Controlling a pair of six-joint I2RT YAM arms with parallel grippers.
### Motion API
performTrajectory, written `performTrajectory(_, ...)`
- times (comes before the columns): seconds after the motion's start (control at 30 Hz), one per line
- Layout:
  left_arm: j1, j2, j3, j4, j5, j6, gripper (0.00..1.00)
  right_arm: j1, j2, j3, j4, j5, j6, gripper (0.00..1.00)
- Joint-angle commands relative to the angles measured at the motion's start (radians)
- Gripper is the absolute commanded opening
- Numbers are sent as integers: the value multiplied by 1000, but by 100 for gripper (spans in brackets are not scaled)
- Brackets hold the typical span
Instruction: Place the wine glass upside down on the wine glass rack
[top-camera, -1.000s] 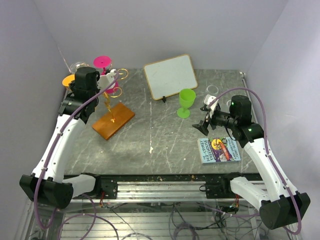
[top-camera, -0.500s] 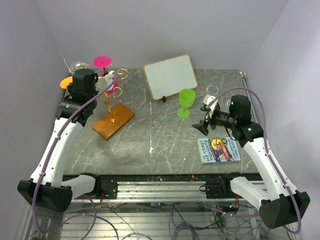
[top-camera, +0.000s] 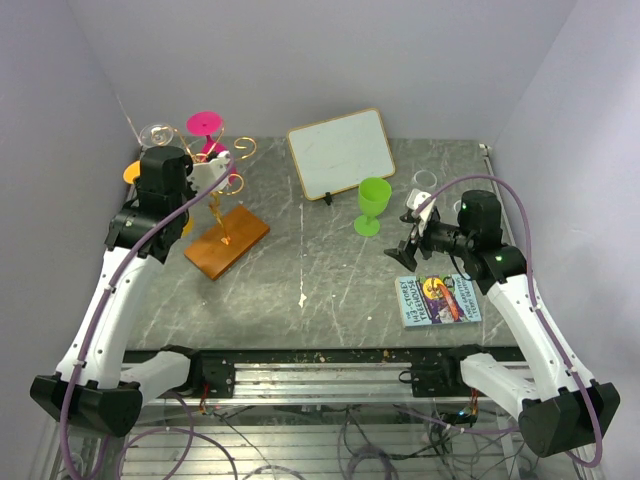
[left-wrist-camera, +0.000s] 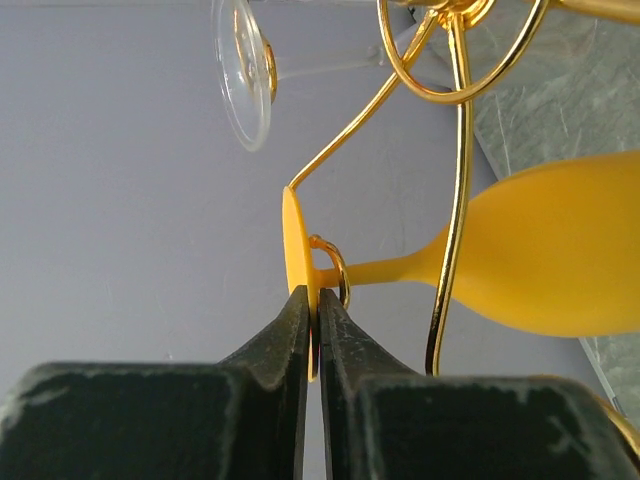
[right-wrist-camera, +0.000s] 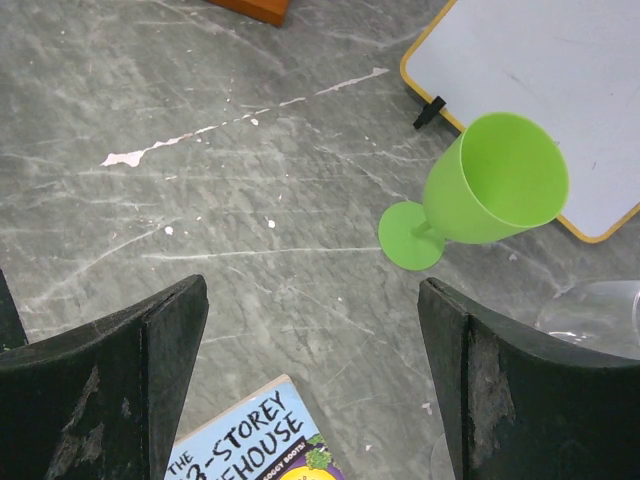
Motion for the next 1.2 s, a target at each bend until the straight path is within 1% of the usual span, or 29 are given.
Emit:
performTrajectory(0.0, -2, 9, 0, -18, 18, -16, 16, -6, 1, -5, 4, -10, -6, 86)
performTrajectory(0.1, -2, 17, 9, -28, 18, -25, 20, -7, 0, -6, 4, -9, -6, 86)
performTrajectory(0.23, -2, 17, 17, -35, 21, -32, 29, -6, -1, -6, 5, -8, -7, 86)
performTrajectory(0.5, -2, -12, 18, -41, 40, -40, 37, -6, -7, -7, 4, -7, -7, 86)
performTrajectory(0.9, -2, -48, 39, -102, 86, -68, 38, -6, -9, -8, 5, -3, -6, 86)
performTrajectory(1.17, -2, -75, 43, -130, 92, -75, 39, -6, -10, -8, 7, 0, 2, 86)
